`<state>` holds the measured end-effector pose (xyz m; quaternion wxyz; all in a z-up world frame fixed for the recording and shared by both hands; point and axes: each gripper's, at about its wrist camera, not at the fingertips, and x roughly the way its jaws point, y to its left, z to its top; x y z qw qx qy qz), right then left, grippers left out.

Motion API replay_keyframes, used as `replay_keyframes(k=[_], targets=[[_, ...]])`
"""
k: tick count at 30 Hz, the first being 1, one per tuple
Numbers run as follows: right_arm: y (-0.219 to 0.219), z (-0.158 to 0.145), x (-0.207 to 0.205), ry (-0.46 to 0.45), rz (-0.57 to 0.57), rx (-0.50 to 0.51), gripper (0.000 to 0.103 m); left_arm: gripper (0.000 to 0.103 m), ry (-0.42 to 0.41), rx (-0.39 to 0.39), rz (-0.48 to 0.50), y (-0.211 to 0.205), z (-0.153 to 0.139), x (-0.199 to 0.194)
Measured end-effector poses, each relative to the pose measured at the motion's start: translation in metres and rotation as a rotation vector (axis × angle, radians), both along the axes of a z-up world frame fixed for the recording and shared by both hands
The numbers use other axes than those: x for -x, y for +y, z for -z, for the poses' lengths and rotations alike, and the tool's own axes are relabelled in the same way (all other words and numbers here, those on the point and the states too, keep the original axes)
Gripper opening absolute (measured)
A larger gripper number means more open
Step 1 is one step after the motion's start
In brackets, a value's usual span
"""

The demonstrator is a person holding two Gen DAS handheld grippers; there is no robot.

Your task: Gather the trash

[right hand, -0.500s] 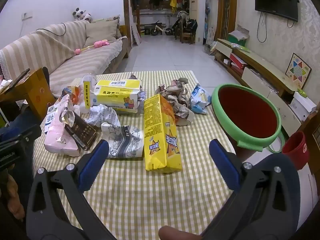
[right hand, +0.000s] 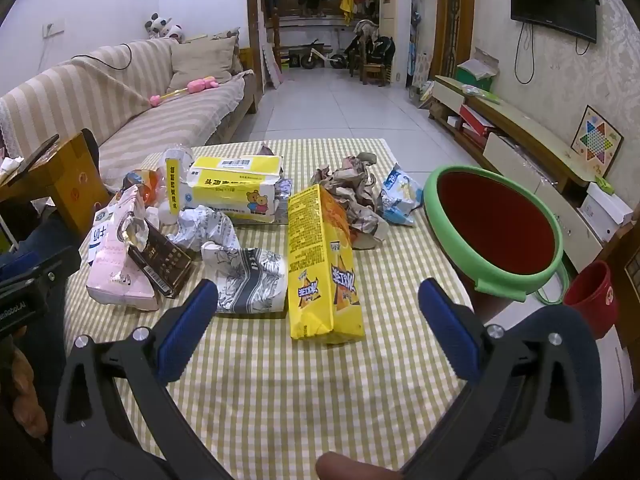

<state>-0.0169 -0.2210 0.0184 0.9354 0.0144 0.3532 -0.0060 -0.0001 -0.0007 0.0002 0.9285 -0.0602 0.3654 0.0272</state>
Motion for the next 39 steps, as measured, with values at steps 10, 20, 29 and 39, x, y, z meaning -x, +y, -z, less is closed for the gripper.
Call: replay_keyframes(k=[10, 20, 29, 39], targets=[[0.0011, 0.0003, 0.0011, -0.001, -0.002, 0.001, 0.099, 0.095, -0.001, 0.003, 0.000, 0.0003, -0.0001, 0.0001], [0.0008, -0.0002, 0.0012, -0.001, -0.002, 0.003, 0.099, 0.095, -0.001, 0.005, 0.000, 0.0007, -0.0002, 0.0002], [0.0009, 0.0000, 0.0014, 0.000, -0.002, 0.004, 0.099, 0.095, -0.001, 0.007, 0.000, 0.0008, -0.0001, 0.0002], [0.0010, -0.0005, 0.0010, 0.001, -0.002, 0.003, 0.099, 0.095, 0.000, 0.009, 0.000, 0.0018, 0.0006, 0.0016]])
